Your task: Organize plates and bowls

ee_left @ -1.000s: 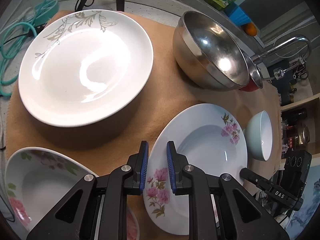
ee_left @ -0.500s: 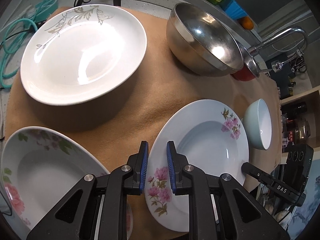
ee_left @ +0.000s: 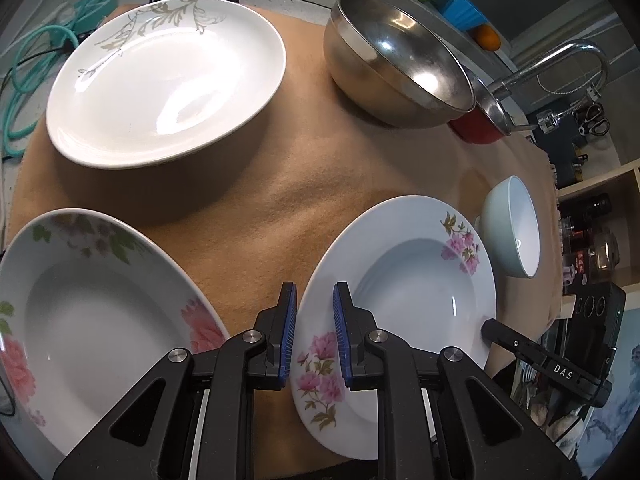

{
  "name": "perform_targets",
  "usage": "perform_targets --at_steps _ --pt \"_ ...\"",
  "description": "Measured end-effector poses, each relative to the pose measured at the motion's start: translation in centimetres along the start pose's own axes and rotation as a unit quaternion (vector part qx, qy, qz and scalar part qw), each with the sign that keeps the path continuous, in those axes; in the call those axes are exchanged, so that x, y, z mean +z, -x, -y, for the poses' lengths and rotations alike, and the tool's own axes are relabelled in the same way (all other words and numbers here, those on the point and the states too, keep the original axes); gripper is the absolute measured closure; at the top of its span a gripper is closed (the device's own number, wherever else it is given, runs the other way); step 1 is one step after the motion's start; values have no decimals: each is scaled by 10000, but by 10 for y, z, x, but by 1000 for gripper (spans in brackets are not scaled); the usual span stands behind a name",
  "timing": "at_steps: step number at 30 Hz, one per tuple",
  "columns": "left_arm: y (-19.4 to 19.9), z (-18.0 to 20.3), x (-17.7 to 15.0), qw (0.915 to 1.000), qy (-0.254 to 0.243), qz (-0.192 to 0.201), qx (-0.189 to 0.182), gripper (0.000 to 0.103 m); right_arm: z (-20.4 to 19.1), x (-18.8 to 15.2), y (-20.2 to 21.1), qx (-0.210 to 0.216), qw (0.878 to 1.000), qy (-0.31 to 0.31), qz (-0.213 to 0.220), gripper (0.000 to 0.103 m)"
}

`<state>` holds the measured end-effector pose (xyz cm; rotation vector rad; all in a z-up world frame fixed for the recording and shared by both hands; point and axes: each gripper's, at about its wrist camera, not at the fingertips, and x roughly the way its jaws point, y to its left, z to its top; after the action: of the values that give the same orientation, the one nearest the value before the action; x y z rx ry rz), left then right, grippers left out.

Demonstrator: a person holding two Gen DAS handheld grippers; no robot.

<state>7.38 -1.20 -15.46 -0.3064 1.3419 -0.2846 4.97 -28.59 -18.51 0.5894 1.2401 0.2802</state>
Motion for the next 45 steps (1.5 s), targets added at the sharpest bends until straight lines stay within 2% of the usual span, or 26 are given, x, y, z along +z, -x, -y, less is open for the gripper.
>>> perform_targets --at_steps 17,21,22,26,27,37,45 --pt "-1 5 -3 10000 -1 27 84 86 2 -1 -3 -14 10000 39 24 88" --pt "3 2 -4 10000 36 57 32 86 -1 -2 1 -170 9997 129 134 88" --pt "5 1 -4 9999 44 88 39 86 -1 -1 3 -190 9996 145 177 88" --pt "15 -3 -4 9997 93 223 10 86 0 0 13 -228 9991 148 323 74" --pt "19 -4 -4 9995 119 275 -17 86 0 0 15 -242 9990 153 357 74" --pt "65 -30 -17 9951 492 862 -28 86 -31 1 31 -367 9948 654 684 73" --pt "95 -67 -44 9861 1002 1290 302 86 -75 3 10 -97 9925 1142 434 73"
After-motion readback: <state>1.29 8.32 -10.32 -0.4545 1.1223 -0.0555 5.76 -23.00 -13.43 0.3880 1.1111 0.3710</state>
